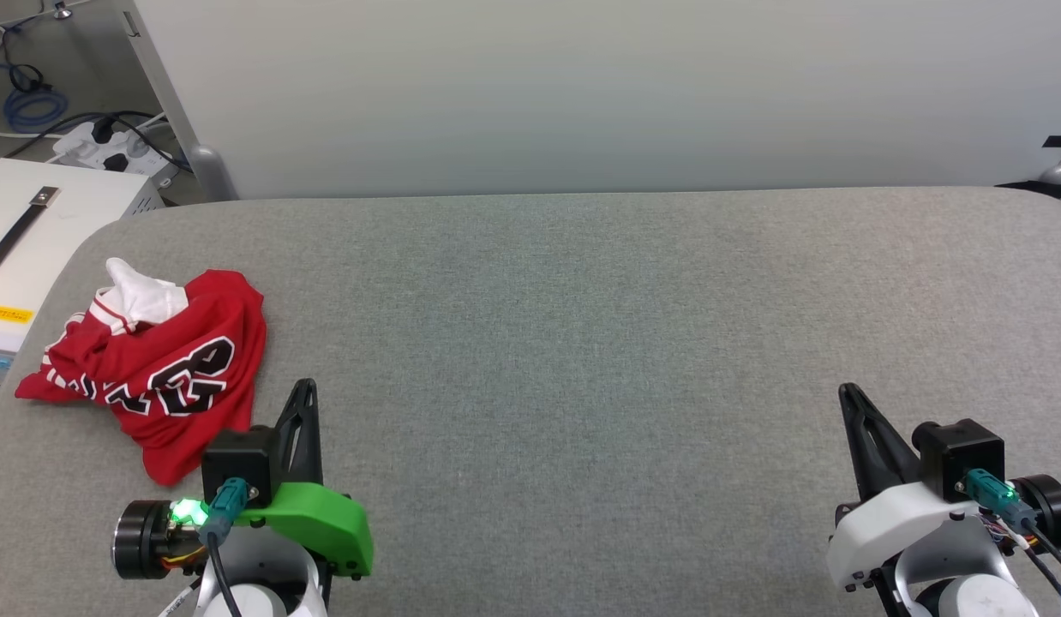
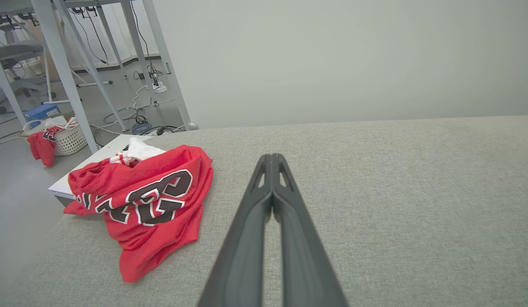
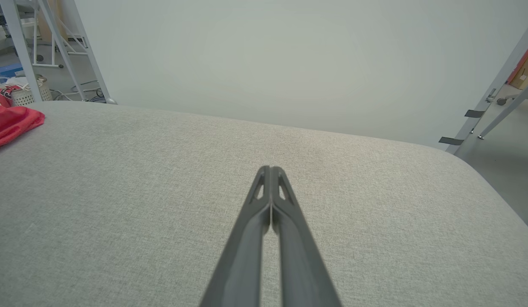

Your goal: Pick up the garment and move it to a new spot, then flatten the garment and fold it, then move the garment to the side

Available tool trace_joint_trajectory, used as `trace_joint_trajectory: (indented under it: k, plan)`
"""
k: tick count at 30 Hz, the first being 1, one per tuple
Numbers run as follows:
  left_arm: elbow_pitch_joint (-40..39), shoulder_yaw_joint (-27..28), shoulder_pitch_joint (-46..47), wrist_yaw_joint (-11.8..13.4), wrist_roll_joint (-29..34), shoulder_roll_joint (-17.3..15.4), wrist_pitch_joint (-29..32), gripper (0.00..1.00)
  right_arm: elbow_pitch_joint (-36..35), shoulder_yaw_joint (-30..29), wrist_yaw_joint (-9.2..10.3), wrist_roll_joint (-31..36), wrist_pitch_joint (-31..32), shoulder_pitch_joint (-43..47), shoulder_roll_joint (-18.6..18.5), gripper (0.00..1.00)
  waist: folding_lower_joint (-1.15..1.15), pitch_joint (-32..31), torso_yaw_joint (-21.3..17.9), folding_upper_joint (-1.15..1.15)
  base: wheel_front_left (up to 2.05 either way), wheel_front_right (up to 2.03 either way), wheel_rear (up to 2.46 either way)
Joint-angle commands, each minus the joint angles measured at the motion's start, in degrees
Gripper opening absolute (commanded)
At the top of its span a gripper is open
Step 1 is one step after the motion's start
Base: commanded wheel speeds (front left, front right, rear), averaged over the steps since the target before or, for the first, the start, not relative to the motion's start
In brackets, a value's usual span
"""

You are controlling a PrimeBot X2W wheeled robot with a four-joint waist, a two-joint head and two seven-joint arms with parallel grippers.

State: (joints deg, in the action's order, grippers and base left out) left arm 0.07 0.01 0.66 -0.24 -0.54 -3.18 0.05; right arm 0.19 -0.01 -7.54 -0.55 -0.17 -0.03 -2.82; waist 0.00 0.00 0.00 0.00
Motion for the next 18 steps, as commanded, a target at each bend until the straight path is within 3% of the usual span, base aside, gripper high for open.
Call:
trace_joint_trajectory:
  k: [1, 15, 16, 18]
  plan:
    - [-0.07, -0.01, -0.66, 0.24, 0.54, 0.30, -0.05, 0.00, -0.19, 0.01, 0.05, 0.55, 0.17, 0.03, -0.06, 0.00, 0.00, 0.00, 0.00, 0.00, 0.00, 0.00, 0.00]
    - [-0.07, -0.01, -0.66, 0.24, 0.54, 0.30, -0.05, 0.00, -0.19, 0.01, 0.05, 0.55, 0.17, 0.03, -0.06, 0.00, 0.00, 0.00, 0.00, 0.00, 0.00, 0.00, 0.00]
    - [0.00, 0.00, 0.00, -0.01, -0.01, 0.00, -0.01, 1.00, 0.00, 0.01, 0.00, -0.01, -0.01, 0.00, 0.00, 1.00, 0.00, 0.00, 0.00, 0.00, 0.00, 0.00, 0.00]
    - [0.02, 0.00, 0.01, -0.01, -0.05, -0.01, -0.02, 1.00, 0.04, 0.00, 0.00, -0.06, -0.02, 0.00, 0.00, 1.00, 0.00, 0.00, 0.00, 0.00, 0.00, 0.00, 0.00]
